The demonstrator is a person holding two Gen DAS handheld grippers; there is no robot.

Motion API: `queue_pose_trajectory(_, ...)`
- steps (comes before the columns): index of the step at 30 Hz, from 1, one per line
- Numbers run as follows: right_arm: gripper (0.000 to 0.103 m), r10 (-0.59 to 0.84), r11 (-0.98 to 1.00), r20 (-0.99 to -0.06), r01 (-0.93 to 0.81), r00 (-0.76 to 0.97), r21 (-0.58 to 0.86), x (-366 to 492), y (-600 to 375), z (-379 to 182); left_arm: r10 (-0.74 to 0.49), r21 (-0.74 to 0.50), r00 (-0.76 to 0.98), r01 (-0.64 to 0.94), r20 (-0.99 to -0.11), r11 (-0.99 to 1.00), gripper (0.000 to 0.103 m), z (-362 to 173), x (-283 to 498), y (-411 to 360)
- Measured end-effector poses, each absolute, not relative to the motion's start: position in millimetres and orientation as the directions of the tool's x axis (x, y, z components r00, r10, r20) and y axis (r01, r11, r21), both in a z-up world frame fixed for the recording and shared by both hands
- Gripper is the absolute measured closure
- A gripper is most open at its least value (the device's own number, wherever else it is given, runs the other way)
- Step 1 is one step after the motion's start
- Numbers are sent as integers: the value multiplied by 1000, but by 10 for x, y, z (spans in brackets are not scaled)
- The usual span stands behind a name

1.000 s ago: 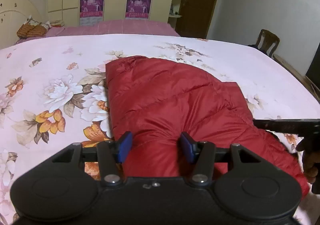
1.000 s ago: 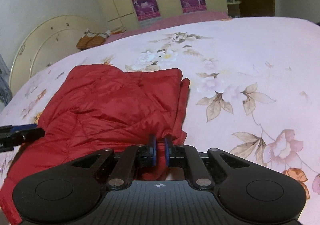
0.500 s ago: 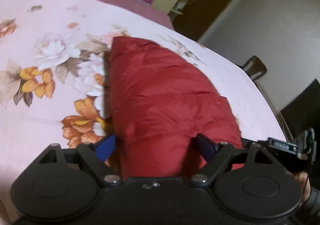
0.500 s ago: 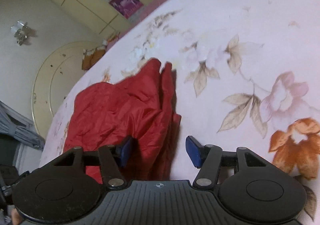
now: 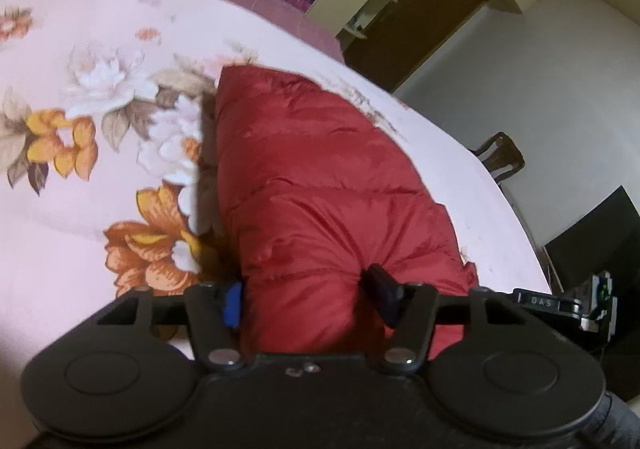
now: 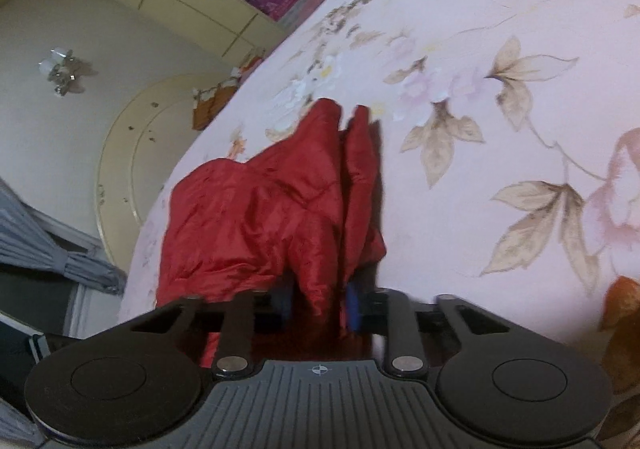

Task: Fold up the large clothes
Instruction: 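Grasp the folded jacket edge with both grippers and lift it, then lift the red jacket end with both grippers and roll it over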

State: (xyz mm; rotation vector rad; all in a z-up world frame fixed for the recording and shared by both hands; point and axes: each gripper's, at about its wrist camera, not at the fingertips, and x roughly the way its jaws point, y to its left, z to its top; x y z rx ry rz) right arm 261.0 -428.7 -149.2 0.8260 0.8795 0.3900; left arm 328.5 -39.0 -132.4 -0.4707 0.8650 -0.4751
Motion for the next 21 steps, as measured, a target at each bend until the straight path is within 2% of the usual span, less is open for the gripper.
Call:
queue_pose_trajectory(2, 88, 598, 642, -506, 7, 621, 767, 2554, -4285, -1407, -578, -570, 570, 219, -584, 792, 50, -1254, 3237, -375)
queue_pose_trajectory(9, 89, 580, 662, -450, -72, 679, 746, 2343, -4072, -930, -605, -566, 605, 288, -518, 772, 50, -920, 3074, -199)
queue_pose_trajectory(21, 89, 594, 699, -403, -199, 696, 686, 2229, -2697, -196, -576, -508, 674, 331, -464, 796, 51, -337, 2836, 973)
